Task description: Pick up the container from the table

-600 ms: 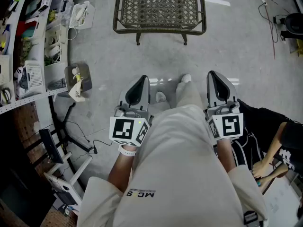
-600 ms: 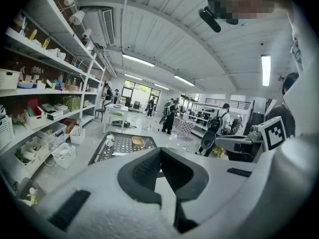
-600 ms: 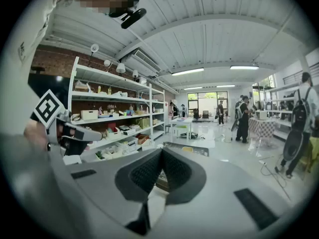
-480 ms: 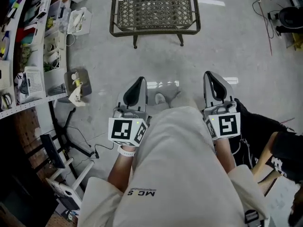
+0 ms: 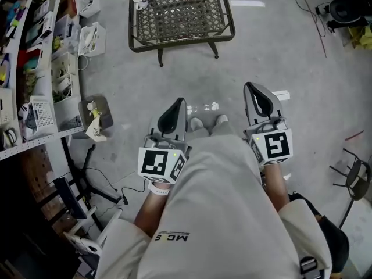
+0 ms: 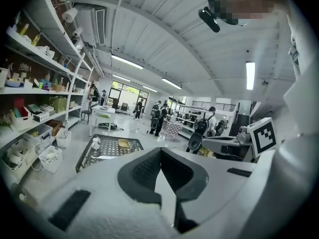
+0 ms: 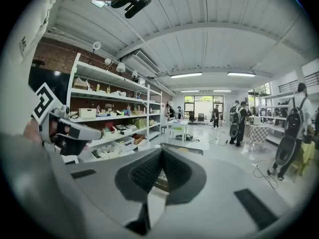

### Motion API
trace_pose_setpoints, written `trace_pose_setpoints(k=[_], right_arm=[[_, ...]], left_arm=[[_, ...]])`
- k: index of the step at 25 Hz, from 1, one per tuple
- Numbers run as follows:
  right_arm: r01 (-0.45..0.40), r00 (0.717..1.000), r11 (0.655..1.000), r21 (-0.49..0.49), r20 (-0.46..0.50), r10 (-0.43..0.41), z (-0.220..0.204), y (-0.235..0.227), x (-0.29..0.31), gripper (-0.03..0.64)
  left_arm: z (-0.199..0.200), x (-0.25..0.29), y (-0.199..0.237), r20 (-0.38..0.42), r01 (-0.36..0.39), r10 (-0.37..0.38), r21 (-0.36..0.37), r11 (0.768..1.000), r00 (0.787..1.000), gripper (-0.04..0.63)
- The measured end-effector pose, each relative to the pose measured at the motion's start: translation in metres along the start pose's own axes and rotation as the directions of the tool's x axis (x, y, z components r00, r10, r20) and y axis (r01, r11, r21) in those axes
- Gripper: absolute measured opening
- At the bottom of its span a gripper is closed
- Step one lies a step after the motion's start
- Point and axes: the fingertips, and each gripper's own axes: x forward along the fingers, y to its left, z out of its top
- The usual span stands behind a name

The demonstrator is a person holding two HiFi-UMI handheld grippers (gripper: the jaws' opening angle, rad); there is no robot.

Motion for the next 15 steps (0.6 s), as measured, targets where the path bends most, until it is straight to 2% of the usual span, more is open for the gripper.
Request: trace_pose_setpoints(k=[7, 15], right_arm=[[-0.001, 1.0, 1.0, 0.027, -0.003, 0.001, -0.006, 0.017, 0.006, 0.018], [-0.055, 0.998, 0.996, 0.077, 0.009, 0.055, 0.004, 0.018, 0.038, 0.018]], left_arm=[[-0.006, -0.012, 0.025, -0.007, -0.019, 0.019, 0.017, 1.0, 1.0, 0.02], [-0.004, 0.001, 0.051, -0.016, -0.056, 0.055, -0.031, 0.998, 0.998, 0.02]])
